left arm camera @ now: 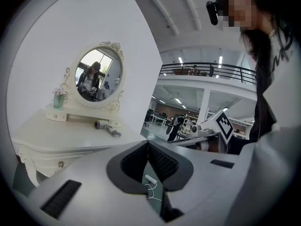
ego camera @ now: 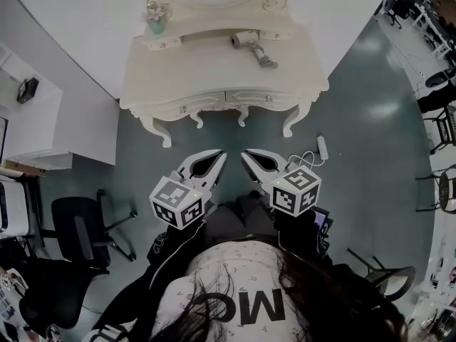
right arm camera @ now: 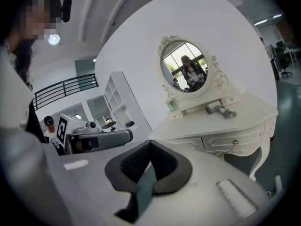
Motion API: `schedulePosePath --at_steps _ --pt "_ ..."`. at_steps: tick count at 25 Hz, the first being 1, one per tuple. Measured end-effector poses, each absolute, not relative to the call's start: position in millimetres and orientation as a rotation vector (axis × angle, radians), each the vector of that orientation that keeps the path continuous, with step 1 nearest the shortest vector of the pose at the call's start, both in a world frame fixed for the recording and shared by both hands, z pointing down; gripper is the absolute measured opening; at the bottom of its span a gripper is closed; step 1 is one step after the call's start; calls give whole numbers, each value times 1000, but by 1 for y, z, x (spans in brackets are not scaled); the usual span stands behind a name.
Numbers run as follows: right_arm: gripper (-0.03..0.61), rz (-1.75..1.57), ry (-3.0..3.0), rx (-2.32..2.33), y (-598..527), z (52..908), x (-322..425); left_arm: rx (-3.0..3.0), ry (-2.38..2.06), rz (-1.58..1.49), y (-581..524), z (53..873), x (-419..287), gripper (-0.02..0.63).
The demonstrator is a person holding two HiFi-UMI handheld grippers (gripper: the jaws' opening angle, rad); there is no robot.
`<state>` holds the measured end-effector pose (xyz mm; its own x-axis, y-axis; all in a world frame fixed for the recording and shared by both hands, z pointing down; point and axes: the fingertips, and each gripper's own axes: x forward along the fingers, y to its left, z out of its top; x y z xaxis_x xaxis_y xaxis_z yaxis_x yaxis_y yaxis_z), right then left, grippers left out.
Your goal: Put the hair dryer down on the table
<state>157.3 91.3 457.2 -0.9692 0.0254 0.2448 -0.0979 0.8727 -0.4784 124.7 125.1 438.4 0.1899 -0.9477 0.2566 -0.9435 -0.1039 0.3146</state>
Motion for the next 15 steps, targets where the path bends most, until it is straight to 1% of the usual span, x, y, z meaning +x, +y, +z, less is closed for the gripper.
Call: schedulePosePath --at_steps 15 --pt "9 733 -2801 54 96 452 162 2065 -1780 -11 131 433 128 0"
